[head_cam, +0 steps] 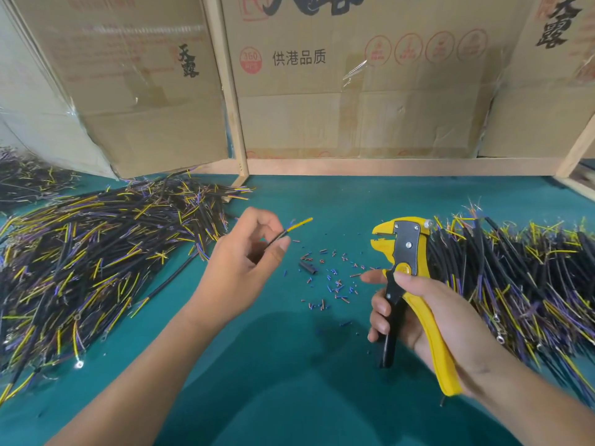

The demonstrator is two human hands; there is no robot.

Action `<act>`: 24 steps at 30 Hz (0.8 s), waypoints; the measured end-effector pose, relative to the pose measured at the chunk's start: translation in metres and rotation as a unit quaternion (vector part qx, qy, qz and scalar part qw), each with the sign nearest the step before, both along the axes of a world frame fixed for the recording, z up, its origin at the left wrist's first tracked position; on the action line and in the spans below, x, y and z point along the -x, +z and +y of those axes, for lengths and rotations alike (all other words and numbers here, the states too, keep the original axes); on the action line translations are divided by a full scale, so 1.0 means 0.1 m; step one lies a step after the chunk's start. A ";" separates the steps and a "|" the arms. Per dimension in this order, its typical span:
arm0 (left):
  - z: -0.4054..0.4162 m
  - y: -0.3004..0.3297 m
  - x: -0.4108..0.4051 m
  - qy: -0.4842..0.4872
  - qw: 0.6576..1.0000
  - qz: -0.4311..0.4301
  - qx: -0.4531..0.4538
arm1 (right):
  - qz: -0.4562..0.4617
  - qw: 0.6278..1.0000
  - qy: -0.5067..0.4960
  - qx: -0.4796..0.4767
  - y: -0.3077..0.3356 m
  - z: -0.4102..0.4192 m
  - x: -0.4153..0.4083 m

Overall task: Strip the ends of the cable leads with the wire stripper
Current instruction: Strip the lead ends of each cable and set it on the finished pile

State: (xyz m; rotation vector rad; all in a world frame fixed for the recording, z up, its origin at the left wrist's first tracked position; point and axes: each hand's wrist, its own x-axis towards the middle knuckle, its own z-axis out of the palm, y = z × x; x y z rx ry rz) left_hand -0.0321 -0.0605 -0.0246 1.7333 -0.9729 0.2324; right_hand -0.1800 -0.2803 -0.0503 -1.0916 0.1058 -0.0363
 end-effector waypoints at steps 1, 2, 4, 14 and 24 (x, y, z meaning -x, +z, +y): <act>-0.01 0.00 0.02 -0.004 1.000 -0.006 0.003 | -0.003 1.000 -0.003 0.005 0.01 0.01 0.01; -0.03 -0.01 0.04 -0.006 1.000 -0.009 0.003 | -0.005 1.000 -0.004 0.010 0.02 0.02 0.02; -0.07 -0.02 0.08 -0.015 1.000 -0.003 0.002 | -0.002 1.000 -0.004 0.021 0.04 0.06 0.03; -0.11 -0.04 0.10 -0.105 0.984 0.132 0.060 | 0.007 0.999 0.046 -0.020 0.08 0.10 0.07; -0.14 -0.06 0.13 -0.181 0.970 0.151 0.055 | 0.010 0.998 0.069 0.004 0.09 0.10 0.10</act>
